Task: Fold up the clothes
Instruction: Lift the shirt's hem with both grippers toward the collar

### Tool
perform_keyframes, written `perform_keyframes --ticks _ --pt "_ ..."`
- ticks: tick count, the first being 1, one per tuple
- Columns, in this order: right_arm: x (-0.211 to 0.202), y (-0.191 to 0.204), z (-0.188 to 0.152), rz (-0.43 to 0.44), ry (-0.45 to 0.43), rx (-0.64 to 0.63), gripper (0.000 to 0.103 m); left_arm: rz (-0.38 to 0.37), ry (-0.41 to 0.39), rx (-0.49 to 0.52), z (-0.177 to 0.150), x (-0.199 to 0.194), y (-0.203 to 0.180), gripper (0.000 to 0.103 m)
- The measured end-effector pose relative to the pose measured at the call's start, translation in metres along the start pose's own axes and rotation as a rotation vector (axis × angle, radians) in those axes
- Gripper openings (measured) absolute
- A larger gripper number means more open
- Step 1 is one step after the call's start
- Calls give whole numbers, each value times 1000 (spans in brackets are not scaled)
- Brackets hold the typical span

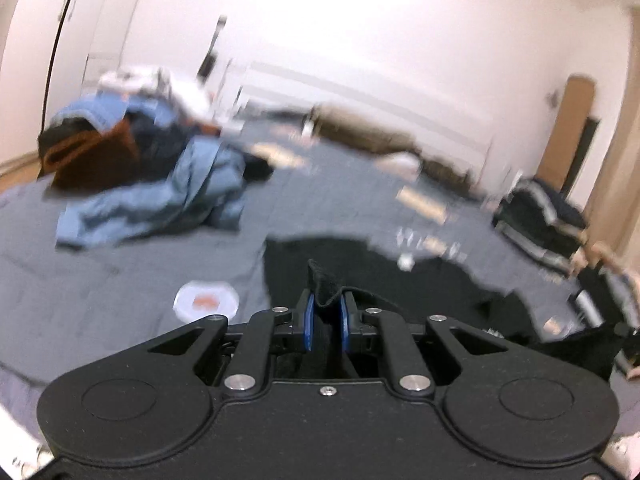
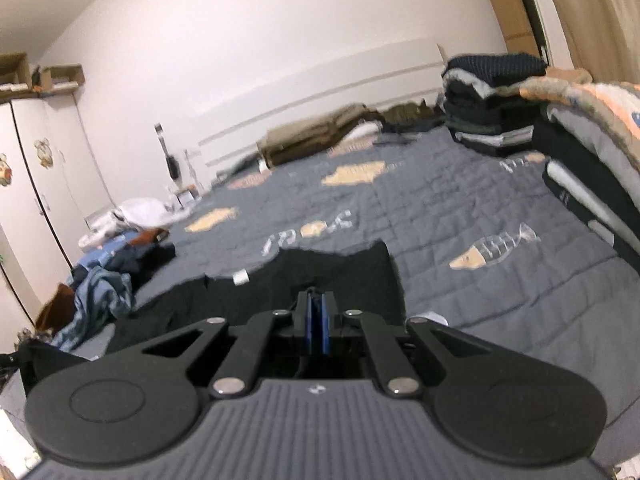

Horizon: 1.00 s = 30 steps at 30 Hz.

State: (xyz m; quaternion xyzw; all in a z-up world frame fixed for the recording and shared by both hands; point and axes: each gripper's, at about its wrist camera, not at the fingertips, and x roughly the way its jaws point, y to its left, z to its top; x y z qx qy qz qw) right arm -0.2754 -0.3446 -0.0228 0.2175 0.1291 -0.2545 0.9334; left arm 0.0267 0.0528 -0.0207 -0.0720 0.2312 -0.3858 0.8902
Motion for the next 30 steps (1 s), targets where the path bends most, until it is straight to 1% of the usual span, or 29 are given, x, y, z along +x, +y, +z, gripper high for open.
perform_keyframes --ticks 2,3,6,10,13,16,25,30 --pt "-6 -2 4 1 -35 10 4 4 -35 -6 3 -4 0 13" --pt "-7 -5 7 0 -45 19 4 7 -39 -8 4 -3 0 13" --pt "-2 -13 14 -16 -52 46 4 19 -19 9 7 9 -1 13" --pt "15 -21 24 -22 -40 74 4 25 -7 28 11 25 -2 13" --pt "28 -26 30 -33 -31 83 4 44 16 38 13 39 -1 13" --pt "47 -32 39 -24 -6 86 4 54 49 48 15 53 1 13" --pt "115 -39 71 -55 15 35 4 89 58 55 31 115 12 13" --pt "156 -40 75 -62 39 -6 4 108 62 59 40 150 18 13"
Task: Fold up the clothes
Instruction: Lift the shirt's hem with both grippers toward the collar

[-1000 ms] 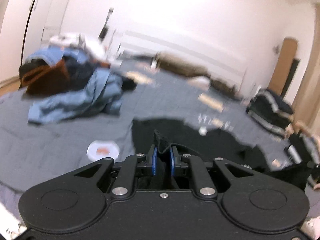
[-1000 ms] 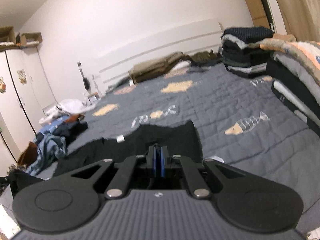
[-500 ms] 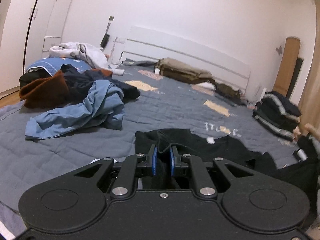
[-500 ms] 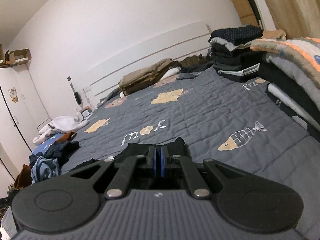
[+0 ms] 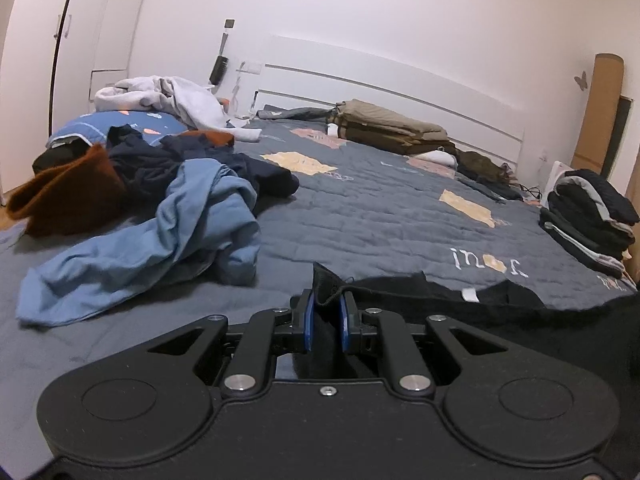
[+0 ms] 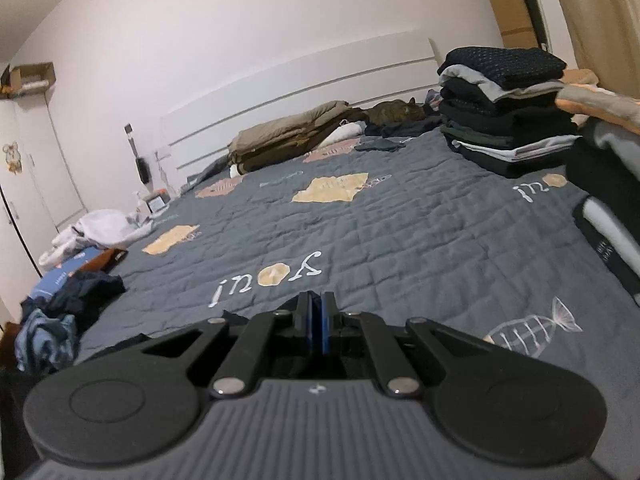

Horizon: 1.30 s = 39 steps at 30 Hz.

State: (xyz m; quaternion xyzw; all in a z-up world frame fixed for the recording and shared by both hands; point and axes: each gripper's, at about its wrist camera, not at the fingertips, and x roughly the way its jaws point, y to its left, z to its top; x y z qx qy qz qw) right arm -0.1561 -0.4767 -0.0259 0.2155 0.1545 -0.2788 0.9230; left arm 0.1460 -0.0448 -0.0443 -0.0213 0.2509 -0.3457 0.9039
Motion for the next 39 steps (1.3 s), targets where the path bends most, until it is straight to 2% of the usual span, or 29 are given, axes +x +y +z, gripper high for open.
perform_keyframes --ticks 7,19,25,34,37,39 --pt "50 -2 2 -28 31 -14 4 5 6 43 4 49 -10 13" --pt "120 4 35 -8 -17 -30 4 28 -60 17 36 93 -2 13" --pt "159 14 42 -39 32 -109 4 30 -49 16 42 116 -3 13" --pt "199 16 26 -73 123 -165 4 64 15 17 36 140 -1 13" --pt "205 15 21 -78 150 -177 8 87 52 18 34 143 0 19" --pt "198 17 22 -90 144 -183 10 102 77 20 33 144 1 29"
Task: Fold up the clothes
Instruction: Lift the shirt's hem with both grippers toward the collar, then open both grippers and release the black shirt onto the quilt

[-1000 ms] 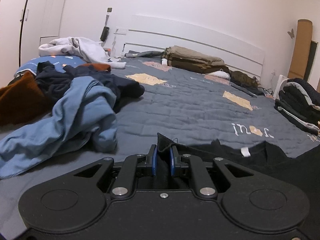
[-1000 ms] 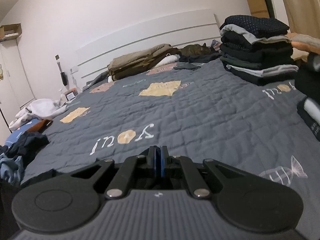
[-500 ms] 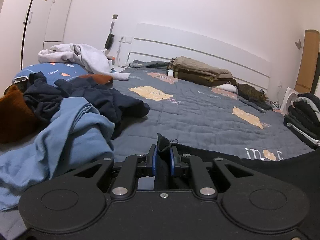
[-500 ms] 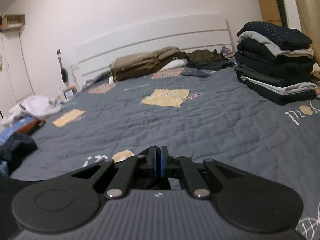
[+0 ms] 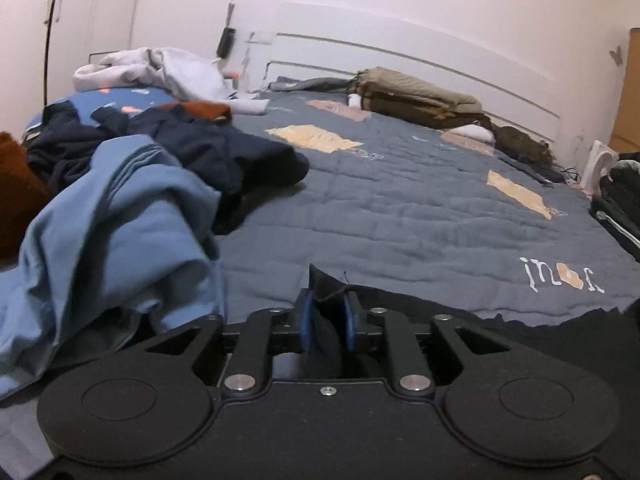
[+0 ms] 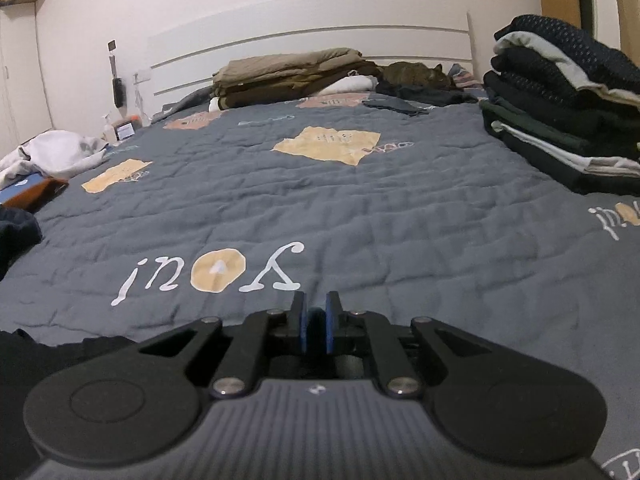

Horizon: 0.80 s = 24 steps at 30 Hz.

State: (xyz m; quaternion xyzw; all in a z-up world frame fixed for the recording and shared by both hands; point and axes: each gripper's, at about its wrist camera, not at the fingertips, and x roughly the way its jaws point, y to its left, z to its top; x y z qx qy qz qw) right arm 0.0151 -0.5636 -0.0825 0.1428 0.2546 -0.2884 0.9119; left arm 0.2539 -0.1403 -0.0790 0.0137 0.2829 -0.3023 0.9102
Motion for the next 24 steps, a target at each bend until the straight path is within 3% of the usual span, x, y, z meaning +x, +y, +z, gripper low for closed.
perform_keyframes --ticks 4,7,11,17,24 --pt "-28 -1 0 -5 -36 3 24 21 -75 -5 9 -29 0 44" --pt "-58 -3 -4 14 -38 47 34 -10 -82 -39 8 -51 -3 46" --pt "-102 -3 -19 75 -26 124 37 -49 -40 -44 -6 -74 -17 47" --pt "-165 1 -64 97 -54 225 40 -112 -34 -74 -29 -117 -40 49" --pt "-208 16 -96 140 -28 238 41 -157 4 -123 -61 -156 -44 54"
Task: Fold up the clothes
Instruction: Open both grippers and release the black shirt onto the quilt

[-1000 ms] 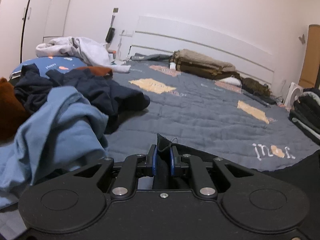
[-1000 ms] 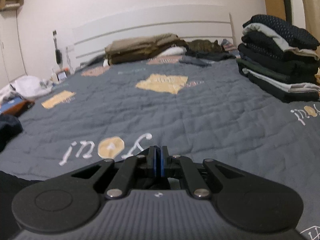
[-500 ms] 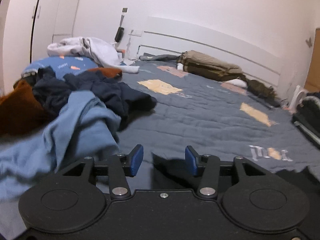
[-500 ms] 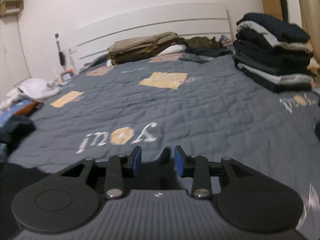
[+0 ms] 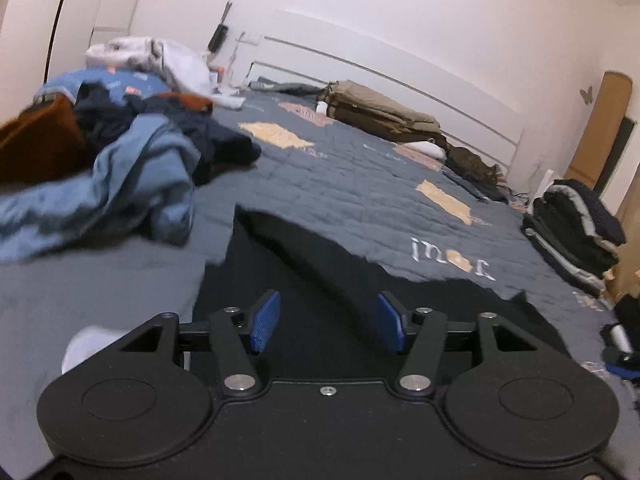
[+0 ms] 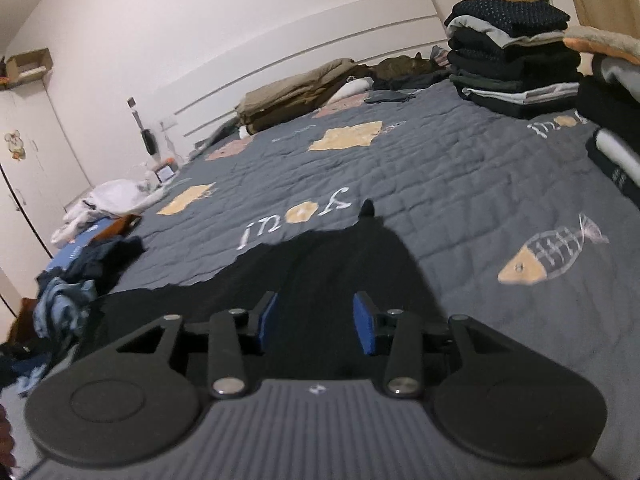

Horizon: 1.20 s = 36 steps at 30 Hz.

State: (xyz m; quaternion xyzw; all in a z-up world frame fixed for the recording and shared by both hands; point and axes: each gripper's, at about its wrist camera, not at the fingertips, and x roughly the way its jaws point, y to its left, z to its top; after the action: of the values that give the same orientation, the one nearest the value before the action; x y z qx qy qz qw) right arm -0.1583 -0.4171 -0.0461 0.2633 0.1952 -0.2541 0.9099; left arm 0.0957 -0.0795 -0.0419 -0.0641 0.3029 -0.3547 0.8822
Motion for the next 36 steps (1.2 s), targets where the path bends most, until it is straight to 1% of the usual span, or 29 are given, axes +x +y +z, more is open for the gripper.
perform_keyframes --ticks 7,11,19,24,30,33,35,36 --pt "-31 20 -25 53 19 -23 41 14 18 27 -26 -35 0 55" --pt "-47 25 -32 75 16 -17 41 10 20 36 -36 -52 -1 59" --pt "-81 26 -52 80 5 48 44 11 30 95 -64 -81 -10 61" --pt "-98 37 -63 107 -1 25 45 9 32 115 -78 -96 -14 64" --pt "-106 49 -72 119 0 -6 48 1 44 118 -88 -105 -16 66" --pt "-105 54 -75 116 6 -18 48 4 41 120 -91 -108 -18 69" --pt "-104 57 -76 124 4 -17 49 5 34 119 -92 -110 -19 75" --pt "-103 59 -76 128 5 -19 50 6 31 118 -92 -110 -19 75"
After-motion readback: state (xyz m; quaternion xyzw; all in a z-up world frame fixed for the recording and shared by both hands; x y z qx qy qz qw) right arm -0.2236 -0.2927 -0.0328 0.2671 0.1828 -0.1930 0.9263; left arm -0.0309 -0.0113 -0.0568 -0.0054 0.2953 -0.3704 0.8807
